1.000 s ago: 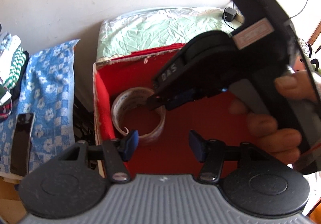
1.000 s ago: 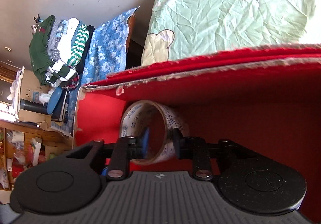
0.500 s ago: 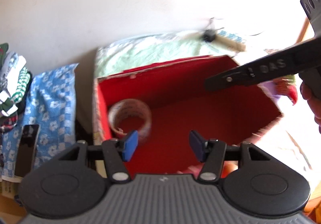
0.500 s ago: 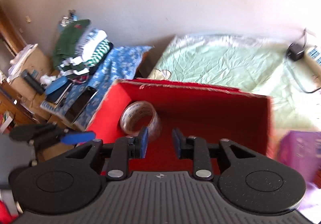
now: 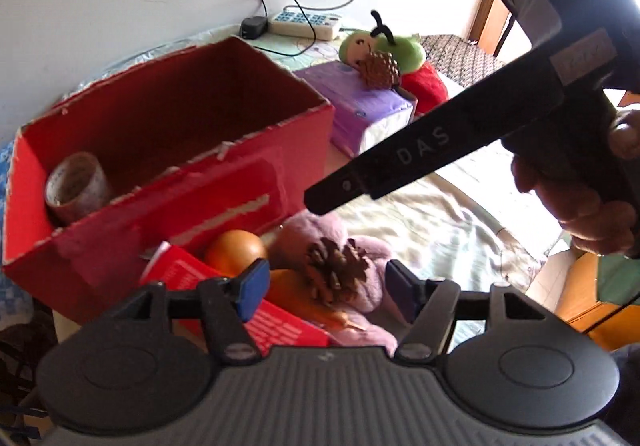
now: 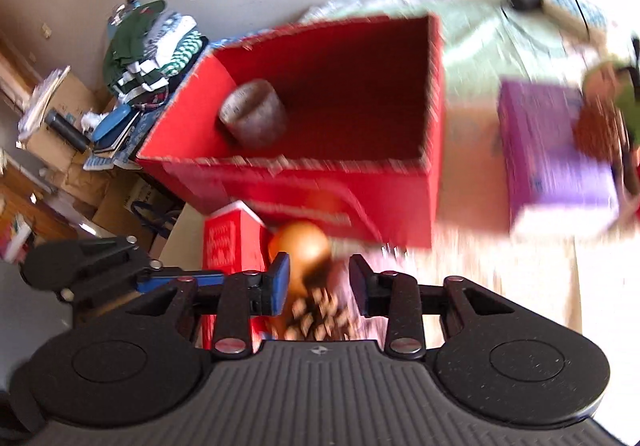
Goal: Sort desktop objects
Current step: 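Move the right tool to the pine cone and grasp it, then carry the pine cone into the red box and open the right tool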
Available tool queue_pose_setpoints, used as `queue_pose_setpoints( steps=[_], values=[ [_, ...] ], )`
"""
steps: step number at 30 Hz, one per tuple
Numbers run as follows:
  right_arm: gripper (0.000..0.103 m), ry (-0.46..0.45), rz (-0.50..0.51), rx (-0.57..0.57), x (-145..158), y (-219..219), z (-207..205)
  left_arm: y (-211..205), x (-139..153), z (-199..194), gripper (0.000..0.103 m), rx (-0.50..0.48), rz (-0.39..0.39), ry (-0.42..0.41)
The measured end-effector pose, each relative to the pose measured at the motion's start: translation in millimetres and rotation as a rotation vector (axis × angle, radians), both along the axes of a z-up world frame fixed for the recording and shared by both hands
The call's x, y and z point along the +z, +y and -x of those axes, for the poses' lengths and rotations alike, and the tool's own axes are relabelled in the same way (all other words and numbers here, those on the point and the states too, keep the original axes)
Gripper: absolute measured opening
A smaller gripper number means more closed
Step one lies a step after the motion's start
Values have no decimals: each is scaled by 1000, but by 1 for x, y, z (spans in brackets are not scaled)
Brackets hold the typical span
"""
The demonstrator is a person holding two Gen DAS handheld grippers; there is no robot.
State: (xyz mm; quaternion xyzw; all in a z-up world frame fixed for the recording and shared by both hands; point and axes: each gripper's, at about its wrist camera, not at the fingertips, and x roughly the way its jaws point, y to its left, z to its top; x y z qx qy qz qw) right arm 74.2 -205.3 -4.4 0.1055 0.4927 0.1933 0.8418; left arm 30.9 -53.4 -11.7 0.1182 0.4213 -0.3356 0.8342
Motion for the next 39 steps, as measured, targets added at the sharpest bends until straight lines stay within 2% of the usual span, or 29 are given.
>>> queue_pose_setpoints(
  steps=[5, 8, 11, 13, 16, 21, 24, 32, 36, 39],
  values=[
    [41, 45, -44, -43, -19, -12, 12, -22, -21, 7, 65, 36, -26, 2],
    [43, 74, -130, -53, -23, -15, 21, -29, -29, 7, 58, 67, -56, 2],
    [43, 90, -141, -20, -28, -9, 25, -29, -37, 3, 50, 104, -61, 29],
    [42, 88, -133, -20, -32, -7, 27, -28, -41, -1, 33, 128, -65, 41],
    [40, 90, -152, -46, -40, -10, 28, -27, -44, -3, 23, 150, -67, 41],
    [39, 93, -185, -60, -43, -15, 27, -33, -40, 5, 22, 157, -77, 15],
    [38, 76, -169, -45, -39, -15, 30, -36, -31, 14, 21, 148, -89, -4],
    [35, -56, -159, -32, 6, -19, 41, -33, 19, 17, 21, 150, -29, -129],
    [33, -146, -160, -28, 30, -13, 27, -24, 45, -2, 20, 181, 8, -187],
    [33, -189, -150, -17, 40, -2, 5, -15, 56, -22, 20, 210, -2, -223]
  ],
)
